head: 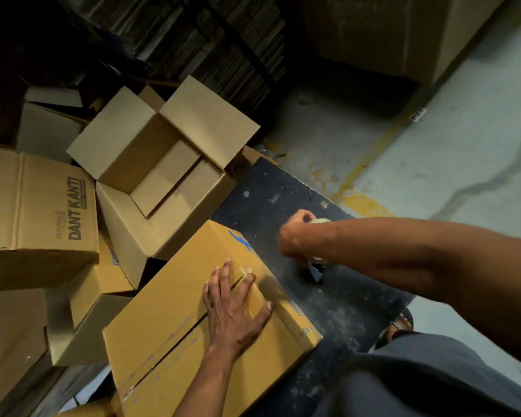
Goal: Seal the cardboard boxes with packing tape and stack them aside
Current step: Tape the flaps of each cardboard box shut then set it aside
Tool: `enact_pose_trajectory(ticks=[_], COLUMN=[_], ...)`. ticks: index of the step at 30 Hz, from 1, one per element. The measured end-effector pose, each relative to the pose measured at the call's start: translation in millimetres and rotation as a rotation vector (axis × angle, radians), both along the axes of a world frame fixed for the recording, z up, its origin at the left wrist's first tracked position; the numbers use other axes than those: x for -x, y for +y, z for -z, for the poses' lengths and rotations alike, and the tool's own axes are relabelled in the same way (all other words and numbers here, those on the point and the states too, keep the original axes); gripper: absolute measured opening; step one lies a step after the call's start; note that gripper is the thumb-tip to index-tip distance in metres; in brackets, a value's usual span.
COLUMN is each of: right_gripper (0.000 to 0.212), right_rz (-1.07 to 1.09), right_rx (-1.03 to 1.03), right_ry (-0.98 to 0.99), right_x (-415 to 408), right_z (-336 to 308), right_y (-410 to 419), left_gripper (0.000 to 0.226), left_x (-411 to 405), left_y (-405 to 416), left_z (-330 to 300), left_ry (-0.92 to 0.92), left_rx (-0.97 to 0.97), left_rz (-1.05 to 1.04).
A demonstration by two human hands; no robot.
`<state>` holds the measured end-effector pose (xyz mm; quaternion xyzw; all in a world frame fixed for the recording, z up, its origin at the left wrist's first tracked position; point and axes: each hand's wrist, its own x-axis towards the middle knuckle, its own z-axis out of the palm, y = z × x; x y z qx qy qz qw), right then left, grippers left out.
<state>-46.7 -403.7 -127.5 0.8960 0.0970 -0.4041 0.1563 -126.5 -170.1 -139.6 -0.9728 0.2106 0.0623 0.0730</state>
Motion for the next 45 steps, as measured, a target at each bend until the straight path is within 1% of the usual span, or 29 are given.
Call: enact_pose_trajectory(ticks=[1, 3, 5, 6, 7, 9, 12, 15, 18, 20, 21, 22, 23, 24, 25, 26, 27, 28, 29, 30, 32, 33, 35, 36, 37, 39, 41, 43, 45], right_gripper=[0.03, 0.036, 0.025, 0.036, 0.046, 0.053, 0.049, 0.048, 0.046, 0.047, 0.053, 0.06, 0.063, 0.062, 0.062, 0.065, 0.073, 0.083, 0.092, 0.094, 0.082, 0.079, 0.084, 0.087, 0.092, 0.102, 0.091, 0.077, 0.079], right_rz=[0.133, 0.199, 0.074, 0.058, 0.055, 0.086, 0.156, 0.144, 0.091, 0.1, 0.114, 0.165, 0.251, 0.383, 0.589, 0.789, 0.945, 1.043, 1.074, 1.043, 0.898, 0.838, 0.78, 0.762, 0.765, 0.787, 0.745, 0.671, 0.614], right_rx=[-0.061, -0.182, -0.348, -0.432, -0.48, -0.575, -0.631, -0.587, -0.517, -0.467, -0.535, -0.719, -0.997, -1.279, -1.493, -1.61, -1.691, -1.739, -1.769, -1.747, -1.635, -1.571, -1.436, -1.408, -1.425, -1.552, -1.669, -1.647, -1.509], right_ry=[0.101, 0.258, 0.336, 0.332, 0.305, 0.222, 0.115, -0.072, -0.108, -0.189, -0.266, -0.335, -0.366, -0.345, -0.261, -0.127, 0.028, 0.146, 0.196, 0.183, 0.137, 0.162, 0.234, 0.223, 0.181, 0.068, 0.038, 0.071, 0.144], right_x=[-6.5, -7.9, -16.3, -19.9, -23.4, -29.7, -32.2, -29.6, -24.5, -25.4, -24.9, -20.2, -12.7, 0.8, 17.0, 32.9, 46.0, 55.6, 60.6, 62.7, 64.2, 68.0, 84.7, 90.7, 93.5, 87.9, 81.9, 83.4, 91.1], right_z=[3.1, 12.4, 23.0, 28.6, 37.2, 52.9, 65.2, 72.7, 70.5, 70.1, 72.2, 70.7, 69.0, 62.2, 58.5, 54.4, 49.9, 50.2, 56.7, 68.6, 83.6, 89.2, 104.9, 112.3, 112.1, 96.7, 76.6, 75.2, 92.9], right_y=[-6.3, -38.8, -61.4, -67.4, -70.8, -77.0, -83.8, -82.7, -80.9, -71.8, -64.5, -54.8, -42.8, -29.0, -10.0, 12.7, 33.4, 54.7, 74.3, 87.5, 88.6, 82.5, 70.3, 66.9, 64.6, 67.6, 74.6, 74.8, 62.9], left_gripper=[0.068, 0.069, 0.071, 0.071, 0.072, 0.071, 0.069, 0.068, 0.067, 0.067, 0.07, 0.077, 0.086, 0.095, 0.104, 0.112, 0.119, 0.124, 0.128, 0.131, 0.135, 0.136, 0.135, 0.134, 0.133, 0.131, 0.128, 0.13, 0.134], left_x=[-0.1, -0.9, -2.1, -2.8, -2.7, -4.5, -7.9, -8.6, -11.3, -13.3, -13.9, -13.5, -12.7, -12.2, -11.8, -11.7, -12.1, -12.3, -12.3, -12.8, -13.7, -13.3, -9.9, -10.1, -10.8, -11.5, -10.0, -10.3, -10.7], left_y=[0.4, -0.5, 1.1, 1.0, 0.4, -0.4, -2.5, -3.1, -6.1, -6.8, -6.0, -4.8, -3.2, -2.3, -1.7, -2.1, -2.9, -3.8, -4.6, -4.9, -5.4, -5.2, -3.6, -4.0, -4.4, -6.4, -4.3, -3.3, -6.0], left_z=[2.1, 2.5, 2.6, 2.7, 1.5, 1.2, 0.7, 1.1, 0.5, 1.2, 2.1, 3.2, 4.8, 5.7, 6.7, 7.2, 7.8, 7.6, 6.9, 6.7, 5.5, 4.5, 0.8, 0.2, 0.2, 2.0, 2.9, 1.7, -0.4], left_ry=[-0.009, 0.004, 0.012, 0.002, 0.003, 0.004, 0.009, 0.012, 0.013, 0.027, 0.042, 0.059, 0.073, 0.09, 0.11, 0.125, 0.134, 0.143, 0.15, 0.156, 0.167, 0.186, 0.212, 0.21, 0.203, 0.193, 0.199, 0.208, 0.215], left_rx=[0.007, 0.002, 0.002, 0.007, 0.004, -0.008, -0.025, -0.036, -0.032, -0.026, -0.023, -0.014, -0.004, 0.0, -0.005, -0.02, -0.044, -0.074, -0.101, -0.116, -0.12, -0.11, -0.089, -0.079, -0.072, -0.051, -0.03, -0.039, -0.072], left_rz=[-0.004, 0.003, 0.005, 0.013, 0.017, 0.03, 0.041, 0.037, 0.045, 0.053, 0.058, 0.067, 0.076, 0.079, 0.073, 0.06, 0.046, 0.036, 0.03, 0.027, 0.029, 0.033, 0.045, 0.047, 0.045, 0.04, 0.062, 0.072, 0.064])
